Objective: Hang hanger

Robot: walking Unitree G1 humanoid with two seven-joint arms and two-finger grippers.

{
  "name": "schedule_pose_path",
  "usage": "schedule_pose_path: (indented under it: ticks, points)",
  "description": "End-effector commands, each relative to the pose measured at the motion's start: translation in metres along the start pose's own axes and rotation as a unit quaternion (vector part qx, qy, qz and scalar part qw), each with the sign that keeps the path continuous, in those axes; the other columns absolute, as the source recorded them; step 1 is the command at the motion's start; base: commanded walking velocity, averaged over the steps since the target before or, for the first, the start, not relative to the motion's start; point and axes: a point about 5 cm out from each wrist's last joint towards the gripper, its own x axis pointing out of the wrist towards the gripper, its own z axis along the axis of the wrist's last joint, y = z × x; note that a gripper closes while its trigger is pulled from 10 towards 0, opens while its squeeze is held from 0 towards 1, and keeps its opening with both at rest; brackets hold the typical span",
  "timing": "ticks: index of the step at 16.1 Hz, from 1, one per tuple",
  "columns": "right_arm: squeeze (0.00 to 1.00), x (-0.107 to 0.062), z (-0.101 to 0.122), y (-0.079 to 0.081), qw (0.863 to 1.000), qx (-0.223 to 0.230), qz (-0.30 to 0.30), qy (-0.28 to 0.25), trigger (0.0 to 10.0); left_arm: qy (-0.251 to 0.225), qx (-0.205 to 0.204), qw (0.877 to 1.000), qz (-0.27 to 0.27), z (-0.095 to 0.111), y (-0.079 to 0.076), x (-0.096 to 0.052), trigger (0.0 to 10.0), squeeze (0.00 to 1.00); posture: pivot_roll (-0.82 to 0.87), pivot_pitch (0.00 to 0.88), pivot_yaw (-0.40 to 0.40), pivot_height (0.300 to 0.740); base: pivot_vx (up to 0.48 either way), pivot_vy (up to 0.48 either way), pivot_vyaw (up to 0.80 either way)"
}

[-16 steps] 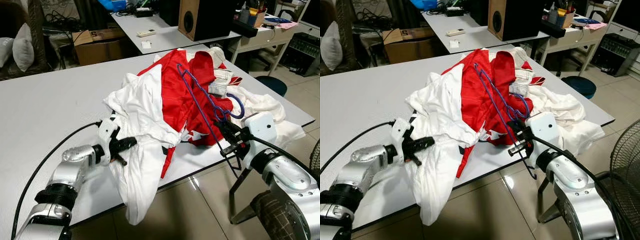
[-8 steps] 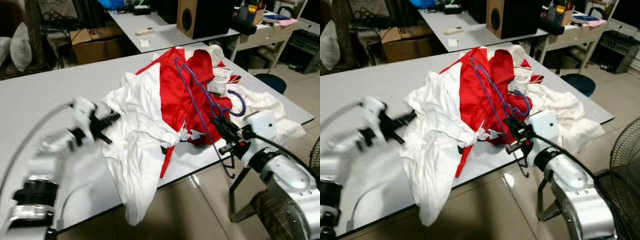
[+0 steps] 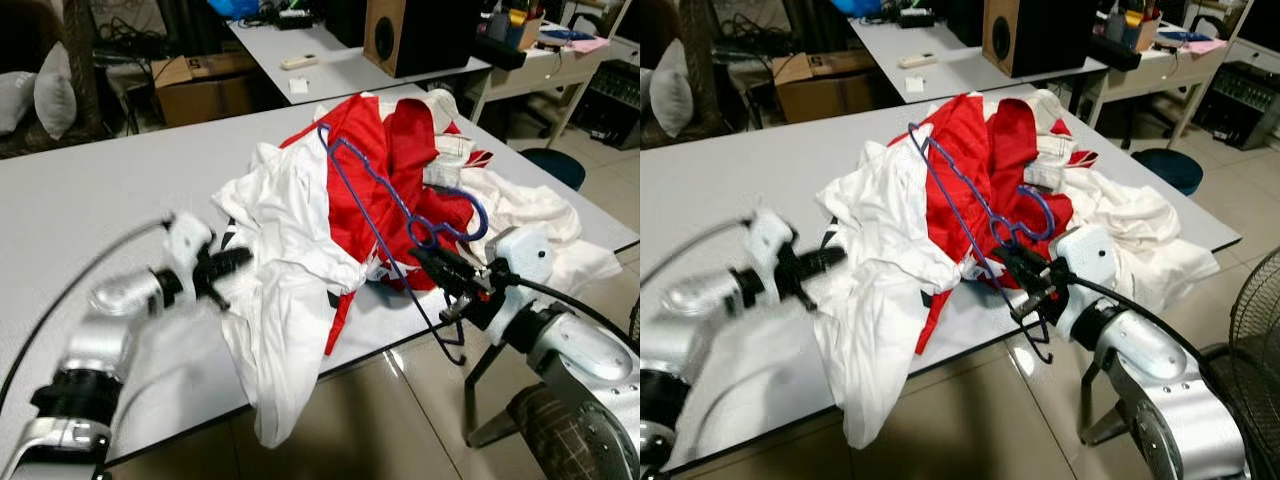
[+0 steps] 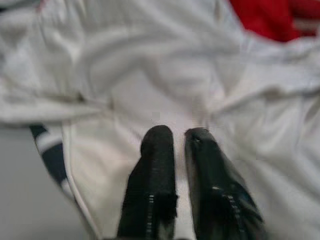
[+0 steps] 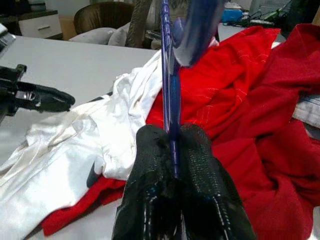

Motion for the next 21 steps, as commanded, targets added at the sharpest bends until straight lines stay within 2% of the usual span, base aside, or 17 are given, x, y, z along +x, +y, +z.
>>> schedule_pose_path:
  ticks: [1,4,8,10,11,13,17,19,21]
  points:
    - [0.0,-0.003,0.005,0.0,1.0,-0.012,0.002,-0.008,10.0,-0.001,0.01,1.0,0.006,0.0,0.002,0.001,10.0,1.0,-0.01,0.0,0.063,0.74,0.0,0.0,0.0]
    - [0.0,-0.005,0.004,0.001,1.0,-0.01,0.0,-0.006,10.0,-0.01,-0.012,1.0,0.004,-0.007,-0.001,0.006,10.0,1.0,-0.02,0.0,0.069,0.74,0.0,0.0,0.0]
    - [0.0,-0.006,0.004,0.003,1.0,-0.006,0.004,-0.005,10.0,-0.042,-0.073,0.996,-0.005,-0.012,-0.003,0.015,10.0,1.0,-0.02,0.0,0.07,0.74,0.0,0.0,0.0]
    - [0.0,-0.006,0.004,0.003,1.0,-0.005,0.006,-0.004,10.0,-0.021,-0.075,0.997,-0.001,-0.019,-0.005,0.02,10.0,1.0,-0.02,0.0,0.071,0.74,0.0,0.0,0.0]
    - [0.0,-0.006,0.004,0.003,1.0,-0.004,0.006,-0.004,10.0,-0.008,-0.066,0.998,0.01,-0.023,-0.005,0.022,10.0,0.0,-0.02,0.0,0.071,0.74,0.0,0.0,0.0]
    - [0.0,-0.006,0.004,0.004,1.0,-0.003,0.007,-0.004,10.0,-0.007,-0.075,0.997,0.009,-0.026,-0.005,0.024,10.0,0.0,-0.03,0.0,0.074,0.74,0.0,0.0,0.0]
    - [0.0,-0.007,0.004,0.004,1.0,-0.002,0.005,-0.004,10.0,-0.007,-0.097,0.994,-0.044,-0.03,-0.016,0.03,10.0,0.0,-0.03,0.0,0.083,0.74,0.0,0.0,0.0]
    - [0.0,-0.007,0.004,0.004,1.0,-0.002,0.003,-0.003,10.0,0.0,-0.106,0.992,-0.069,-0.033,-0.02,0.029,0.0,0.0,-0.03,0.0,0.084,0.74,0.0,0.0,0.0]
    - [0.0,-0.007,0.004,0.004,1.0,-0.002,0.002,-0.002,10.0,0.003,-0.105,0.992,-0.07,-0.035,-0.02,0.028,0.0,0.0,-0.03,0.0,0.084,0.74,0.0,0.0,0.0]
